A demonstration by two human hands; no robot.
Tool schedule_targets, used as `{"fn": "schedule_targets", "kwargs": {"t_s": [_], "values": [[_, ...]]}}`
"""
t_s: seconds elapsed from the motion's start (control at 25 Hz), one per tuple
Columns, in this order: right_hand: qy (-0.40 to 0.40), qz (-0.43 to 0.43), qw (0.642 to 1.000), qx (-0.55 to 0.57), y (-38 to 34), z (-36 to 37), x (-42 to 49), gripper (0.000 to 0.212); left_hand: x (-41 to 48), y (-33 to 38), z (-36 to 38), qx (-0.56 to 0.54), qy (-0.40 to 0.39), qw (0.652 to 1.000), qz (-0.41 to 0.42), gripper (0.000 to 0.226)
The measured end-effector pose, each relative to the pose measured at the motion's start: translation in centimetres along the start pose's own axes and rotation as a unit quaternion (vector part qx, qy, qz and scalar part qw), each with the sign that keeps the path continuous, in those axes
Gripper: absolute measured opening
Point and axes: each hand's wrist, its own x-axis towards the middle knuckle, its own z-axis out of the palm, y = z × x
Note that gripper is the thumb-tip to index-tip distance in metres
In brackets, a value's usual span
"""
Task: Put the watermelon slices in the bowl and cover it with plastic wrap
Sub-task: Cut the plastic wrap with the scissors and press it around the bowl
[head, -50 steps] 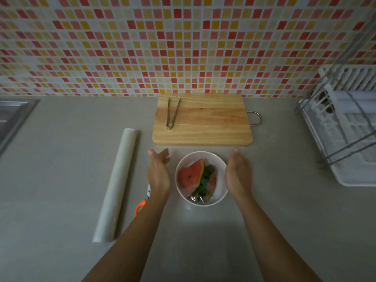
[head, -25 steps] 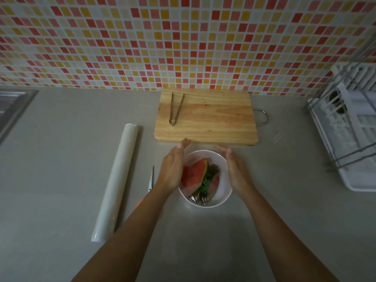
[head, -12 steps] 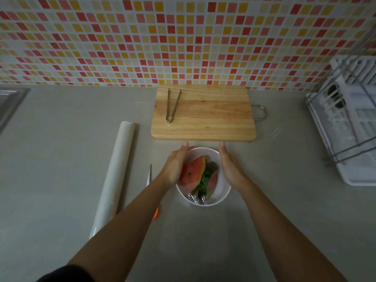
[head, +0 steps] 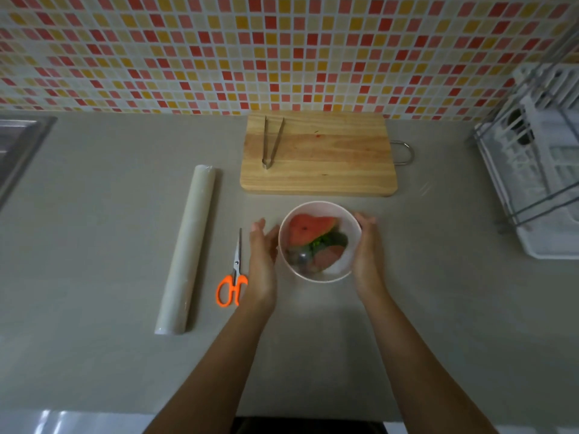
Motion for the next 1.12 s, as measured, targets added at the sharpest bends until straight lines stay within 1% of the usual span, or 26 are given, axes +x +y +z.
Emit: {"fn": "schedule_targets", "kwargs": {"t_s": [0.04, 0.08, 0.12, 0.16, 0.2, 0.28, 0.32, 0.36, 0.4, 0.48, 0.6, 0.72, 0.8, 0.88, 0.96, 1.0, 1.04, 1.08, 1.12], "values": [[0.056, -0.027, 0.997, -0.042, 0.2, -0.4, -0.6, 0.036, 0.9, 0.6, -0.2, -0.012, -0.024, 0.999, 0.02, 0.05], [0.099, -0.07, 0.988, -0.096, 0.4, -1.0, -1.1, 0.039, 1.4, 0.7, -0.6, -0.008, -0.029, 0.999, 0.043, 0.05], [0.114, -0.119, 0.976, -0.139, 0.7, -1.3, -1.2, 0.043, 1.8, 0.3, -1.2, 0.005, -0.019, 0.998, 0.065, 0.05], [0.103, -0.152, 0.971, -0.154, 0.9, -1.4, -1.0, 0.046, 1.9, -0.4, -1.8, 0.023, -0.012, 0.996, 0.083, 0.049], [0.062, -0.157, 0.975, -0.142, 0.9, -1.6, -0.6, 0.047, 1.6, -1.3, -2.1, 0.047, -0.016, 0.994, 0.094, 0.048], [-0.063, -0.141, 0.984, -0.086, 0.7, -0.7, 0.6, 0.047, 1.6, -2.5, -2.2, 0.114, -0.033, 0.987, 0.11, 0.054], [-0.108, -0.132, 0.983, -0.061, 0.6, -0.4, 0.9, 0.044, 1.6, -2.8, -1.8, 0.132, -0.054, 0.983, 0.114, 0.057], [-0.13, -0.12, 0.984, -0.038, 0.7, 0.0, 1.0, 0.04, 1.8, -3.0, -1.3, 0.126, -0.068, 0.984, 0.109, 0.057], [-0.131, -0.102, 0.986, -0.009, 1.1, 0.4, 1.0, 0.036, 2.1, -3.2, -0.7, 0.096, -0.063, 0.989, 0.094, 0.053], [-0.101, -0.056, 0.991, 0.061, 1.6, 1.0, 0.8, 0.034, 2.0, -3.5, 0.4, 0.016, -0.036, 0.997, 0.064, 0.048], [-0.075, -0.04, 0.987, 0.137, 1.7, 1.2, 0.7, 0.037, 2.5, -3.5, 1.1, 0.001, -0.036, 0.999, 0.039, 0.052], [-0.034, -0.02, 0.989, 0.143, 2.1, 1.4, 0.7, 0.036, 2.9, -2.8, 1.1, -0.018, -0.037, 0.999, 0.01, 0.058], [-0.008, 0.027, 0.988, 0.152, 2.0, 1.7, 0.6, 0.038, 3.2, -2.8, 1.1, 0.011, -0.051, 0.999, -0.001, 0.064], [0.007, 0.055, 0.986, 0.159, 1.7, 1.9, 0.4, 0.042, 3.4, -2.6, 0.7, 0.075, -0.056, 0.996, -0.001, 0.065], [0.005, 0.069, 0.986, 0.152, 1.4, 1.8, 0.4, 0.048, 3.5, -2.2, 0.0, 0.178, -0.026, 0.984, 0.001, 0.067], [-0.002, 0.081, 0.986, 0.143, 1.4, 1.8, 0.4, 0.051, 3.3, -1.9, -0.4, 0.218, -0.006, 0.976, 0.016, 0.069], [-0.015, 0.089, 0.987, 0.129, 1.4, 1.6, 0.4, 0.052, 3.0, -2.0, -0.8, 0.222, 0.008, 0.974, 0.052, 0.067], [-0.029, 0.086, 0.989, 0.117, 1.3, 1.3, 0.5, 0.051, 2.6, -2.3, -1.2, 0.195, 0.019, 0.978, 0.077, 0.064], [-0.033, 0.071, 0.991, 0.111, 1.1, 1.0, 0.7, 0.045, 2.3, -2.5, -1.4, 0.16, 0.032, 0.984, 0.072, 0.063]]}}
